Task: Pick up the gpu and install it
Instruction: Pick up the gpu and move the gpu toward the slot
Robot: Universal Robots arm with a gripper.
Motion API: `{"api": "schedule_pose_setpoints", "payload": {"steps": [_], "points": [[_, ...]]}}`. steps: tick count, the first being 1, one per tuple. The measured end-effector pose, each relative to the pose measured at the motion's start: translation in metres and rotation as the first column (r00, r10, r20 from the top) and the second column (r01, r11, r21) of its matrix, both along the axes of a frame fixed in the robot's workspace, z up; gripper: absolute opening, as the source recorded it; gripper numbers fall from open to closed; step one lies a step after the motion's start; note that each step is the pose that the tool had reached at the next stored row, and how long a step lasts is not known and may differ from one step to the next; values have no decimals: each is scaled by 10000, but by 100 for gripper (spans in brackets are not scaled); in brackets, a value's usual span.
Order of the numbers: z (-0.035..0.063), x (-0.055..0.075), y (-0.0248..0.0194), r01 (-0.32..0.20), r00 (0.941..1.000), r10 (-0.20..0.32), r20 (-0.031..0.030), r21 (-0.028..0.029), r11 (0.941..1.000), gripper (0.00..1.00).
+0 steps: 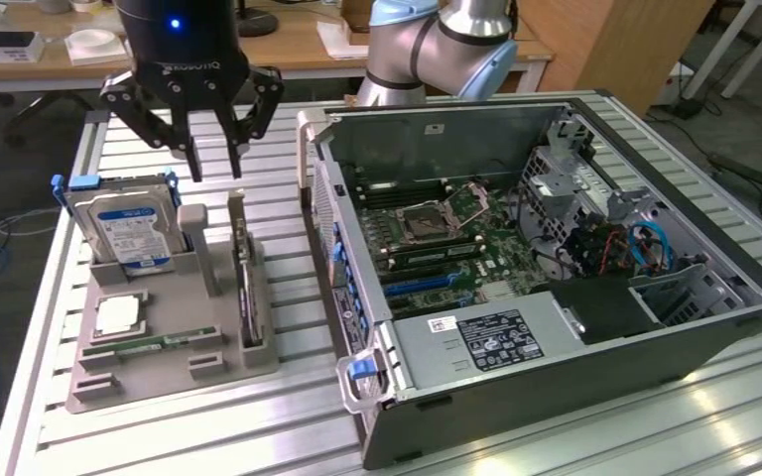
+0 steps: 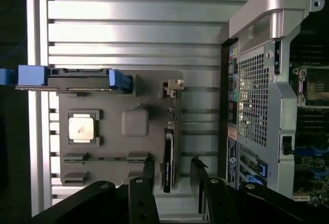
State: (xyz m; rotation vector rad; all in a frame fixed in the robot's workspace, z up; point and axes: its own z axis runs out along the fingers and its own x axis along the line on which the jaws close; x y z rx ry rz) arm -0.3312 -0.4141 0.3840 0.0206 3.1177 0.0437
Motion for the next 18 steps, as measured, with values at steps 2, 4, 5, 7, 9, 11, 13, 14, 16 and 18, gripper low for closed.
{"api": "schedule_pose_setpoints", "payload": {"steps": [2,4,5,7,9,11,13,14,16,18], "points": [[-7,0,-9,1,10000,-1,-2,-16,10000,42],[-17,0,-15,1,10000,-1,-1,-22,10000,42],[-23,0,-17,0,10000,0,-1,-25,10000,42],[-33,0,-23,0,10000,0,-1,-31,10000,42],[-43,0,-28,0,10000,0,-1,-40,10000,42],[-52,0,-33,1,10000,-1,-2,-49,10000,42],[-61,0,-39,1,10000,-1,-1,-59,10000,42],[-65,0,-41,1,10000,-1,-1,-65,10000,42],[-75,0,-46,1,10000,-1,0,-74,10000,42],[-86,0,-51,0,10000,0,-1,-82,10000,42]]}}
